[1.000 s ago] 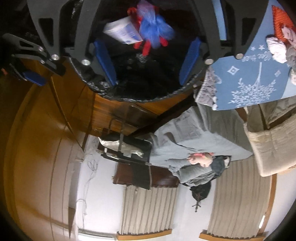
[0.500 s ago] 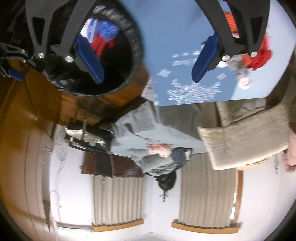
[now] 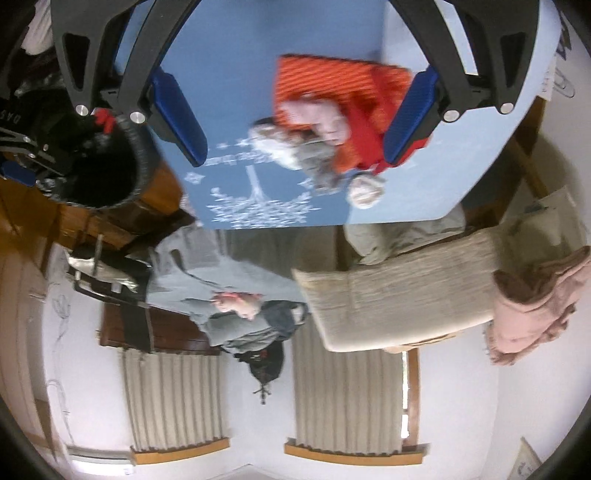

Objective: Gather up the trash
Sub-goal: 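Move both tools back over the remaining clothes on the table, then grasp the pink sock with the right tool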

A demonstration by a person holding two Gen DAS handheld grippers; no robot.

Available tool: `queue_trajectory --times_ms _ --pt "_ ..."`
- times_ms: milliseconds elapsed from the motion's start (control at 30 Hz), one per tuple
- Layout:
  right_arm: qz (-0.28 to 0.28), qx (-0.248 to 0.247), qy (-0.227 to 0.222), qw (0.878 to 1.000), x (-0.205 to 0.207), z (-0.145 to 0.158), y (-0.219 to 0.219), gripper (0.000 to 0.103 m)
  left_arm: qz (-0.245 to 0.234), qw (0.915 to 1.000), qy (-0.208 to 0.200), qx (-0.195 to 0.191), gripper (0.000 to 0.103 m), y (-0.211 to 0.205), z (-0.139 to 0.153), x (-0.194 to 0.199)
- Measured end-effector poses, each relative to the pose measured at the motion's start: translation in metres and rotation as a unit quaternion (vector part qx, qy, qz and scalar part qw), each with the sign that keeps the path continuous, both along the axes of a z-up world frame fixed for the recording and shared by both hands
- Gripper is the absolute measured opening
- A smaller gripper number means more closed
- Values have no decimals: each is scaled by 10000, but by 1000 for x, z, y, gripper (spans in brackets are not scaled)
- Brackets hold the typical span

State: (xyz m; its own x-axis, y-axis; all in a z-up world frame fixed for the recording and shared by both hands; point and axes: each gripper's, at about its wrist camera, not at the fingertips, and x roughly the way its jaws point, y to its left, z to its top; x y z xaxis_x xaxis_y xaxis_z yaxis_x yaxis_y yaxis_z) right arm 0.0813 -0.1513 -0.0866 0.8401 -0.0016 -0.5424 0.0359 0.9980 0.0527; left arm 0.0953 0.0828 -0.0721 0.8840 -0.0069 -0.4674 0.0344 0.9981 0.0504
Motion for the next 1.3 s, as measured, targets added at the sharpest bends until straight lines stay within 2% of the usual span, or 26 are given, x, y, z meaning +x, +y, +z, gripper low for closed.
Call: queue_trajectory --times_ms 500,833,967,1000,1133,1300 --pt "984 29 179 9950 44 -22 107 98 913 9956 210 46 94 103 -27 0" --pt "1514 30 410 9876 71 -44 174 96 1154 9926 371 20 94 134 -41 5" --pt "1696 49 501 9842 78 -51 193 87 1210 9919 373 -9 94 143 -43 7" --pt "1748 55 533 9831 79 -52 197 82 1230 9917 370 -11 94 145 -43 8" --pt "1903 39 637 9796 83 -57 209 74 1287 9909 394 -61 94 151 -46 9" --pt "2078 60 830 9746 89 -65 219 57 1307 9904 436 -109 94 156 -49 9"
